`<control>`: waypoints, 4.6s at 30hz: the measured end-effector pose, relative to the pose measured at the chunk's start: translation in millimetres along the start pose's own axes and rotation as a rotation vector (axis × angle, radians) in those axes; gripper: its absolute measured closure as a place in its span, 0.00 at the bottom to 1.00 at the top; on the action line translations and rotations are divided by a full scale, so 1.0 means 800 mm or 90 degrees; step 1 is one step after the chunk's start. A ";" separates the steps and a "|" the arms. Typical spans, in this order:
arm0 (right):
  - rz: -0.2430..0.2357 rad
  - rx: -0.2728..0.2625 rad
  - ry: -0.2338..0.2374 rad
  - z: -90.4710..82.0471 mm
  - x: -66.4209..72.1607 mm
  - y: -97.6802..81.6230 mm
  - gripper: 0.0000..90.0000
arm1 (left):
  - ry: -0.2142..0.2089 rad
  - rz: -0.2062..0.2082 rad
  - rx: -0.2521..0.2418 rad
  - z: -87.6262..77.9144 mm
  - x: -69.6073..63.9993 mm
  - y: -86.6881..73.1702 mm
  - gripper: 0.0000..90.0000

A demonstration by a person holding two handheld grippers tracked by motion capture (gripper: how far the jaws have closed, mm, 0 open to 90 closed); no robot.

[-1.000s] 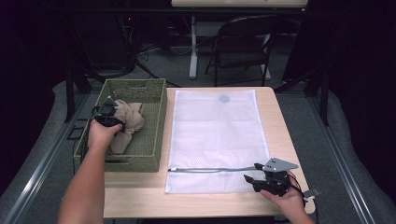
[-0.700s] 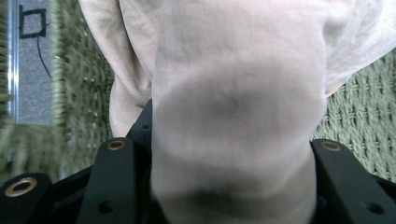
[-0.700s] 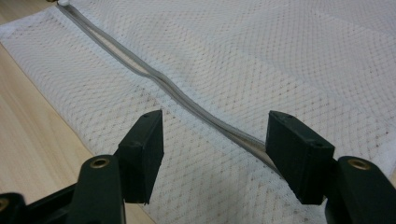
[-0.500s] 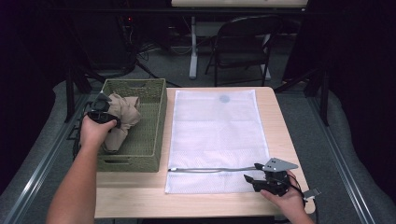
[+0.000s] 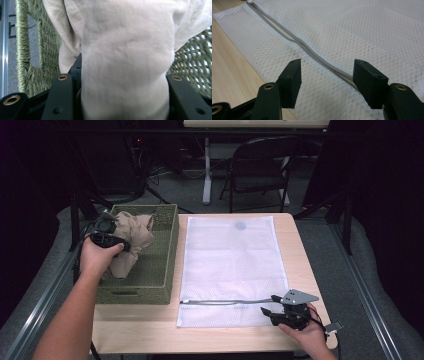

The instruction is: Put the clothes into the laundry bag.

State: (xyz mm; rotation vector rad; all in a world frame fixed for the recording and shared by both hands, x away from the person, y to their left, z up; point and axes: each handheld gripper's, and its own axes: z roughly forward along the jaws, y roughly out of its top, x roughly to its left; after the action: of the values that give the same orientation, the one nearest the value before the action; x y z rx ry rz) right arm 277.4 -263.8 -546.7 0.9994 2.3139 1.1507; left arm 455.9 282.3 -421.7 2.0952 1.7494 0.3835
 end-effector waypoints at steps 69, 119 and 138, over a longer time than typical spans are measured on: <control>-0.080 0.019 0.072 0.034 0.013 0.112 0.75 | -0.066 0.211 -0.029 -0.070 -0.127 -0.008 0.54; -0.070 0.129 0.080 0.124 0.025 0.056 0.83 | -0.114 0.277 -0.023 -0.060 -0.189 -0.006 0.54; -0.093 0.117 0.073 0.127 0.027 0.052 0.92 | -0.114 0.271 -0.019 -0.055 -0.184 -0.008 0.54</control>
State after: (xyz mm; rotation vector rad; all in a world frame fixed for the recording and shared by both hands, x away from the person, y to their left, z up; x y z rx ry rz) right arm 341.1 -175.6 -574.6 0.8275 2.5736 0.9752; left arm 403.7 143.8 -380.1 2.3927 1.1860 0.3207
